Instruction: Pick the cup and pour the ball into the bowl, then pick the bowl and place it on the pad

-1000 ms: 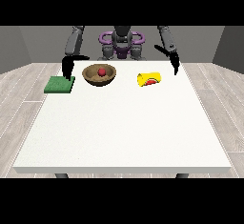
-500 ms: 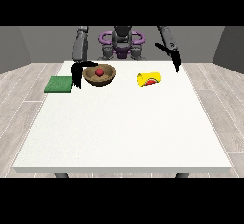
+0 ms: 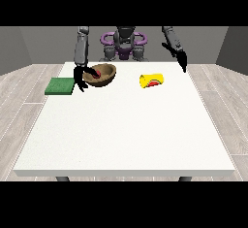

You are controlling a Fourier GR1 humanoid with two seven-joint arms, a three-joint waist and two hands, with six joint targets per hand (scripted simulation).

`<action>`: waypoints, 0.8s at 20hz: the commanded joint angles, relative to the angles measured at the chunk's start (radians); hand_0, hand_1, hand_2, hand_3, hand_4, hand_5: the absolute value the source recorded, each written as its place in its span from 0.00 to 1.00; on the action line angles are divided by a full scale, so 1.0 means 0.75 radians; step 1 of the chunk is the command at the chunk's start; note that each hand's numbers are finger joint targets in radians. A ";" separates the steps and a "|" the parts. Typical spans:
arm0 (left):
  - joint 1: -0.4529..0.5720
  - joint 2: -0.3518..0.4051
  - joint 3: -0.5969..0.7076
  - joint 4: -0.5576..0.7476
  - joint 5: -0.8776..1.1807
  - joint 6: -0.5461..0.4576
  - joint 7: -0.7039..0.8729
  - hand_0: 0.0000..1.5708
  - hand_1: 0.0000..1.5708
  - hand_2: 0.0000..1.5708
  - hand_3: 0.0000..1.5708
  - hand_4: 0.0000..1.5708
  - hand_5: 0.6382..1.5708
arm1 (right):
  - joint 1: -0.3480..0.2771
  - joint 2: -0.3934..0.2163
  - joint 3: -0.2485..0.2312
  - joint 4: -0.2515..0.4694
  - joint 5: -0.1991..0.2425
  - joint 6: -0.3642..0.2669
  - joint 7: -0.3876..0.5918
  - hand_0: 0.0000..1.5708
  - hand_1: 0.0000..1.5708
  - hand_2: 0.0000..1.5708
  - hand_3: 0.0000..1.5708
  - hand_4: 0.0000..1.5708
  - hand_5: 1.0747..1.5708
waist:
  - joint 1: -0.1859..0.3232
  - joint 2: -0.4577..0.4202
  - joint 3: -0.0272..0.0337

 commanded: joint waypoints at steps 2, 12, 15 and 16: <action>-0.078 -0.016 -0.052 -0.057 -0.015 -0.029 -0.003 0.00 0.00 0.00 0.00 0.00 0.08 | 0.113 -0.113 0.188 0.124 0.318 -0.314 0.076 1.00 1.00 1.00 1.00 0.76 0.98 | 0.153 0.183 0.0526; -0.141 -0.027 -0.091 -0.062 -0.028 -0.059 0.034 0.00 0.00 0.00 0.00 0.00 0.08 | 0.299 -0.318 0.162 -0.115 0.383 -0.559 0.222 1.00 1.00 1.00 1.00 0.76 1.00 | 0.269 0.173 0.0495; -0.109 -0.064 -0.131 -0.050 -0.054 -0.048 0.003 0.00 0.00 0.00 0.00 0.00 0.08 | 0.286 -0.341 0.171 -0.169 0.378 -0.560 0.388 1.00 1.00 1.00 1.00 0.73 1.00 | 0.306 0.135 0.0506; -0.129 -0.071 -0.127 -0.050 -0.044 -0.055 0.075 0.00 0.00 0.00 0.00 0.00 0.08 | 0.291 -0.369 0.179 -0.183 0.383 -0.548 0.466 1.00 1.00 1.00 1.00 0.73 1.00 | 0.309 0.063 0.0518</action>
